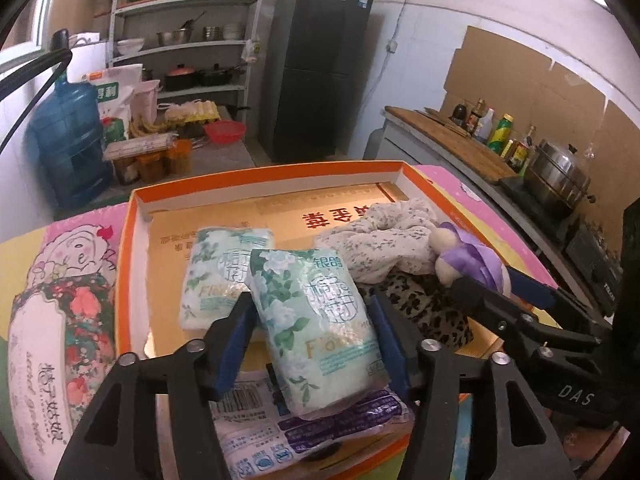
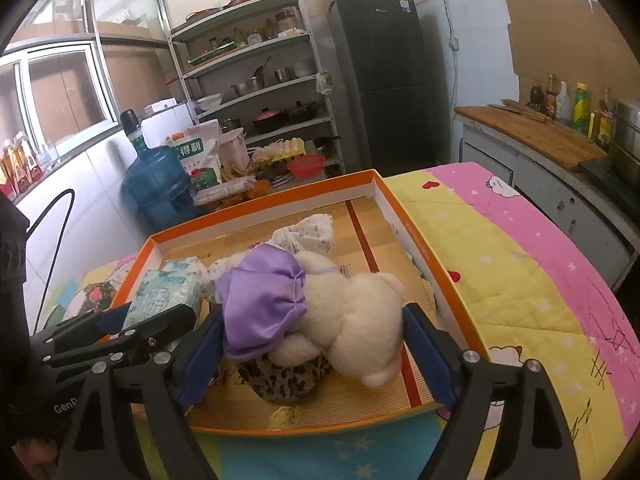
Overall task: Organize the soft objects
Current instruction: 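Lower the tissue pack and teddy bear into the box and open both tools, then withdraw both open tools and move them back over the pile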
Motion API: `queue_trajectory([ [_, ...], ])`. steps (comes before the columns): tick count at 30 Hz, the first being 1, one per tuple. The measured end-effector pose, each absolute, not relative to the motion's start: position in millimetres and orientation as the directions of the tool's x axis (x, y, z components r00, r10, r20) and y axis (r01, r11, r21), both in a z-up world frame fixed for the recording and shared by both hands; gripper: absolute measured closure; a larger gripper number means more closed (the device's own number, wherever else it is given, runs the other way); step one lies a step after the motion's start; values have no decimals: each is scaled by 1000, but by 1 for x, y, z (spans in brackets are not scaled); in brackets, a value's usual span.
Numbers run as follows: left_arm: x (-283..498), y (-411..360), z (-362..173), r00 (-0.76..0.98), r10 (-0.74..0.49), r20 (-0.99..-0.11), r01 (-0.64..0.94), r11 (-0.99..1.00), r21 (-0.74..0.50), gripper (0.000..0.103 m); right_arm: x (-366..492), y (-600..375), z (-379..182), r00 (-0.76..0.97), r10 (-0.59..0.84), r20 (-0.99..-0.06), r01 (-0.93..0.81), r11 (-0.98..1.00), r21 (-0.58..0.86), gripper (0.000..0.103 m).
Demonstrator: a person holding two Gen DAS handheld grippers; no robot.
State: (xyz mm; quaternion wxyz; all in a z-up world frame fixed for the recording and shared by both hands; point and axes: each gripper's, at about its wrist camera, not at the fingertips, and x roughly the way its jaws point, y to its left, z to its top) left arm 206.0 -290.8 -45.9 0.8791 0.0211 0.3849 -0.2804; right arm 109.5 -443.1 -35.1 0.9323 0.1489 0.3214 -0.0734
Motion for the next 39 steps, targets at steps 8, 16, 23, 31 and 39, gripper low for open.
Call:
queue_trajectory([
  [8, 201, -275, -43, 561, -486, -670, 494, 846, -200, 29, 102, -442, -28, 802, -46, -595, 232, 942, 241, 16],
  [16, 191, -264, -31, 586, -484, -650, 489, 851, -192, 29, 93, -439, -17, 817, -57, -574, 236, 941, 243, 16],
  [23, 175, -248, -14, 626, -477, -617, 485, 858, -170, 29, 81, -429, -2, 832, -59, -552, 225, 945, 238, 16],
  [31, 156, -221, 5, 672, -453, -586, 471, 872, -134, 29, 72, -404, 13, 846, -47, -531, 195, 955, 225, 16],
  [39, 138, -185, 21, 717, -415, -561, 440, 893, -98, 29, 67, -369, 25, 854, -21, -520, 148, 967, 205, 16],
])
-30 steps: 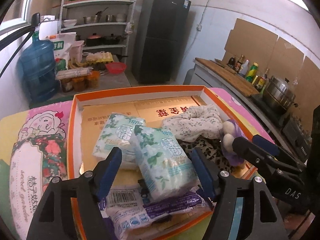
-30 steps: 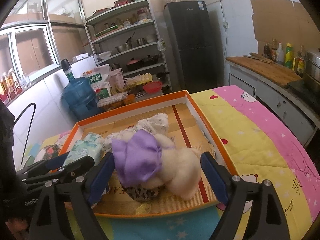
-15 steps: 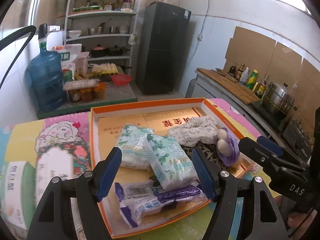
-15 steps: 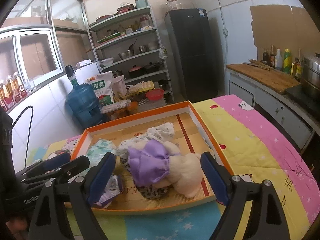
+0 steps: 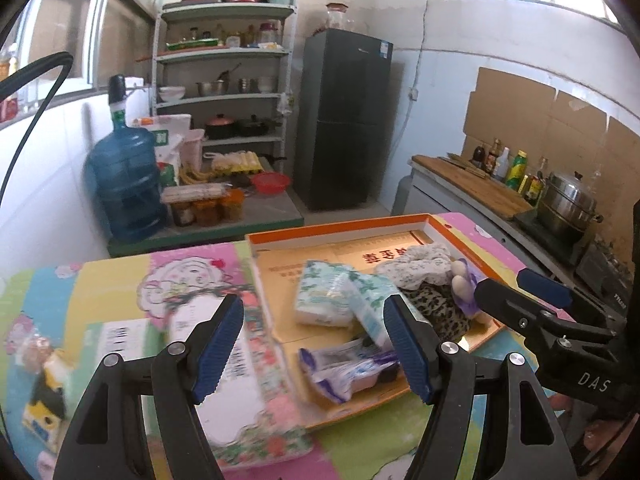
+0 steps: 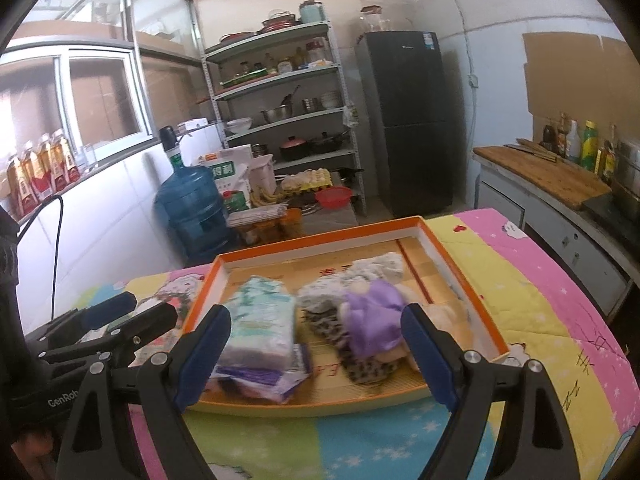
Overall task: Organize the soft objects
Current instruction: 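Withdraw both open tools and move them back over the pile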
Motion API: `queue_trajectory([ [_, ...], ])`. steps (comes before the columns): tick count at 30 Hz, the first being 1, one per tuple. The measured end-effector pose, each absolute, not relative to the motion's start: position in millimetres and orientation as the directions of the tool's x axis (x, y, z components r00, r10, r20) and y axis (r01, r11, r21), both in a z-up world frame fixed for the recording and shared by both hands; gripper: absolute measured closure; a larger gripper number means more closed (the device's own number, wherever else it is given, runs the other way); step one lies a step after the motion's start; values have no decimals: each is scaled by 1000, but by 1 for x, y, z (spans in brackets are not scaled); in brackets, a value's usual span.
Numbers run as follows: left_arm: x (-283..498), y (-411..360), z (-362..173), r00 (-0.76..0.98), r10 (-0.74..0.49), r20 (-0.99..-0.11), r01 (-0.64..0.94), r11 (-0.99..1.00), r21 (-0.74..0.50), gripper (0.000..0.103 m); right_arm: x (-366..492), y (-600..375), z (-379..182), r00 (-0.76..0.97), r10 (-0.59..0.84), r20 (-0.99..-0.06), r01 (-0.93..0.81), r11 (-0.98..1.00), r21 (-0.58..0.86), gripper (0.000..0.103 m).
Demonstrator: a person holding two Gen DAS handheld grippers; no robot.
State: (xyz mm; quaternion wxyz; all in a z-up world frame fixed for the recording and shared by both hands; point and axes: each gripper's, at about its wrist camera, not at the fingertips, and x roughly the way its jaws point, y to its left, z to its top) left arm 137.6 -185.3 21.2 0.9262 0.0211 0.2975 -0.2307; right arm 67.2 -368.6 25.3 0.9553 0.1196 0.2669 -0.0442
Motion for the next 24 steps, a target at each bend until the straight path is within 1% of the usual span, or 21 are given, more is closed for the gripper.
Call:
queue_trajectory([
  [24, 95, -63, 30, 783, -310, -539, 306, 947, -101, 29, 61, -255, 41, 850, 102, -517, -26, 988, 153, 16],
])
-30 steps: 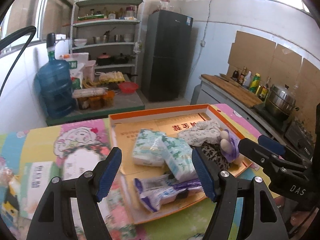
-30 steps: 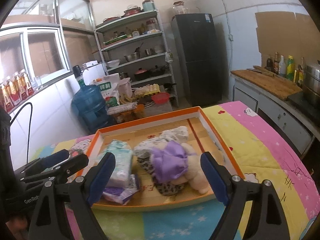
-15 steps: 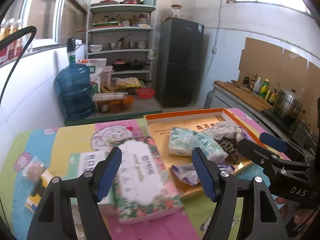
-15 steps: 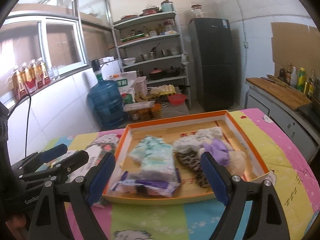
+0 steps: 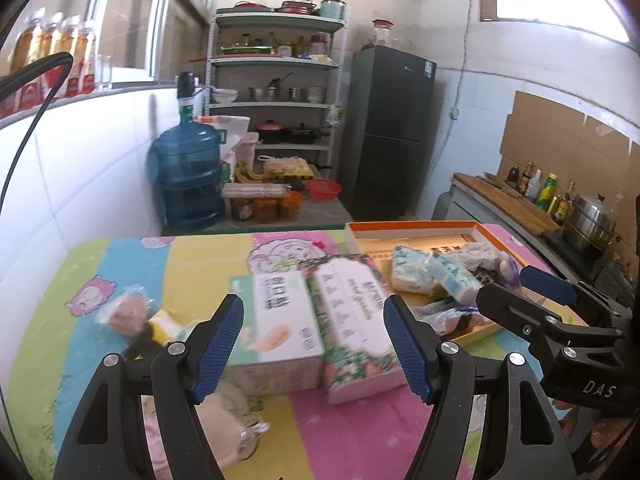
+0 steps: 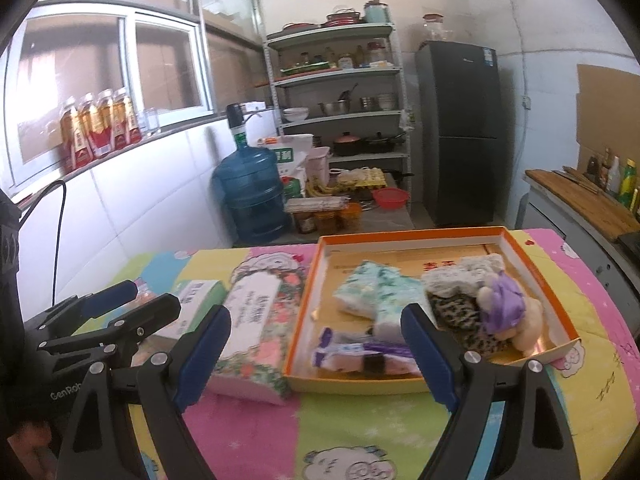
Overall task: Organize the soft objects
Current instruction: 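Withdraw both open tools and move them back over the pile, then grasp the yellow-white snack bag with the left tool while the right tool grasps the pink plush toy with tiara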
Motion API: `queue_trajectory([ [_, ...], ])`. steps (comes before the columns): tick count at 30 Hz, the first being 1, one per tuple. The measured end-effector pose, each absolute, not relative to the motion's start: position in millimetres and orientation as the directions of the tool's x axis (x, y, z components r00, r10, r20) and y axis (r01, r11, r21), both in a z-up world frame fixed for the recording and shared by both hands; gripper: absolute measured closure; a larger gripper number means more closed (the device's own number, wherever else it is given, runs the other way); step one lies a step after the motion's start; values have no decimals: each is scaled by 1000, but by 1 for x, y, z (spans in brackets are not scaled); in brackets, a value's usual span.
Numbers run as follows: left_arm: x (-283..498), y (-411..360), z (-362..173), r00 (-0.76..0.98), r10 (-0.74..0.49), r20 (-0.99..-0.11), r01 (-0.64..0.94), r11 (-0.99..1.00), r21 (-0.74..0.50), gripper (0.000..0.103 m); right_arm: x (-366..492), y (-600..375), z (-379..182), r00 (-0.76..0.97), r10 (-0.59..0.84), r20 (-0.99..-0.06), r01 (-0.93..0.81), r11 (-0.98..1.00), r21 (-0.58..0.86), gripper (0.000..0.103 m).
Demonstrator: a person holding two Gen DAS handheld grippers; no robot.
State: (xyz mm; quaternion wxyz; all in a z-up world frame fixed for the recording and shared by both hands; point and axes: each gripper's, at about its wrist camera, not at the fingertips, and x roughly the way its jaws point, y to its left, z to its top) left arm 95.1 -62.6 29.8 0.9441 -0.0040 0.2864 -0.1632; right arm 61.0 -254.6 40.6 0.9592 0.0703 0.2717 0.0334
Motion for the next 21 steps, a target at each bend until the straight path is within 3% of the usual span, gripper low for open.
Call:
queue_trajectory([
  [21, 64, 57, 6, 821, -135, -555, 101, 991, -91, 29, 52, -155, 19, 775, 269, -572, -236, 963, 132, 16],
])
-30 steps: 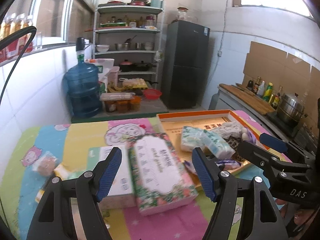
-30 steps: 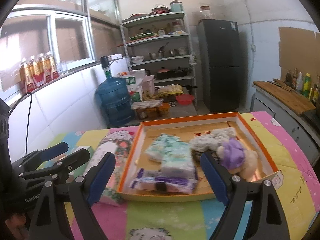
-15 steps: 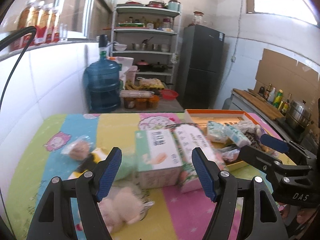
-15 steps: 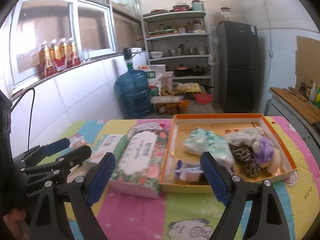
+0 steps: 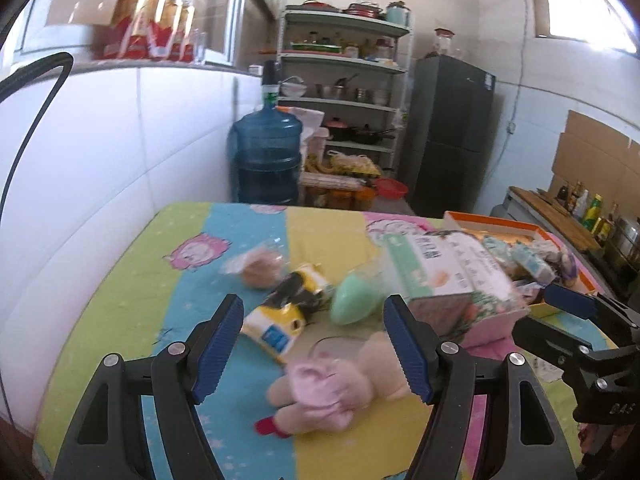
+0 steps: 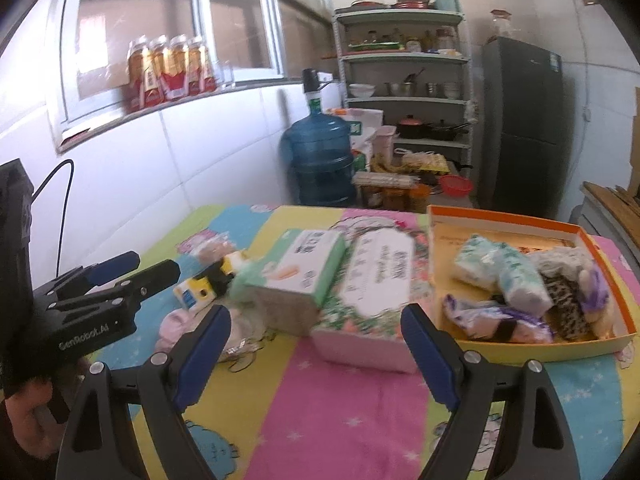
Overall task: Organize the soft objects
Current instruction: 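Grasp the yellow-white snack bag with the left tool while the right tool grasps the pink plush toy with tiara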
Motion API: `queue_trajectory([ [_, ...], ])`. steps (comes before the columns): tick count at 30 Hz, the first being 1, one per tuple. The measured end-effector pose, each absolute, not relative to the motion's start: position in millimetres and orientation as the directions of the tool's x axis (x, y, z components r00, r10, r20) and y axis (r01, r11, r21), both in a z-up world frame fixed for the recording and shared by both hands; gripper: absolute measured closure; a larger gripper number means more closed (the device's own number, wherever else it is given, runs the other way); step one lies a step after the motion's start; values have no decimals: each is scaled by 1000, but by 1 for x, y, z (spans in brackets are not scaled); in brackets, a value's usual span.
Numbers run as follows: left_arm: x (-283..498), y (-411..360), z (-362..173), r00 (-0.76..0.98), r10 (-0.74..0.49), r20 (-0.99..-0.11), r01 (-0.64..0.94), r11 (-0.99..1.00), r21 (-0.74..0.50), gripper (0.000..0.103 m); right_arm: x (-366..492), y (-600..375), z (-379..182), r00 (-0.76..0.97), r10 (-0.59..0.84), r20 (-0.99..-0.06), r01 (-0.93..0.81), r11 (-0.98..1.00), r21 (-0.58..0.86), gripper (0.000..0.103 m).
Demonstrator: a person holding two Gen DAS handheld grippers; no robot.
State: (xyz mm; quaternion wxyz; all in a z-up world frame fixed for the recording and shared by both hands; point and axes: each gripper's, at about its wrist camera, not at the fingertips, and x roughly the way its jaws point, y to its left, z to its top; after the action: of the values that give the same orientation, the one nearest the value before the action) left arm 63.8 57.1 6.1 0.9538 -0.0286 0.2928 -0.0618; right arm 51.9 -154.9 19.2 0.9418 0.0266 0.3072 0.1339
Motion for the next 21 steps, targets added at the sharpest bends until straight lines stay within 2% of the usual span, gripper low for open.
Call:
queue_trajectory([
  [10, 69, 89, -12, 807, -105, -581, 48, 992, -113, 29, 56, -113, -3, 708, 339, -619, -323, 936, 142, 16],
  [21, 95, 93, -27, 767, -156, -622, 112, 988, -110, 29, 82, -89, -31, 631, 392, -669, -352, 914, 203, 16],
])
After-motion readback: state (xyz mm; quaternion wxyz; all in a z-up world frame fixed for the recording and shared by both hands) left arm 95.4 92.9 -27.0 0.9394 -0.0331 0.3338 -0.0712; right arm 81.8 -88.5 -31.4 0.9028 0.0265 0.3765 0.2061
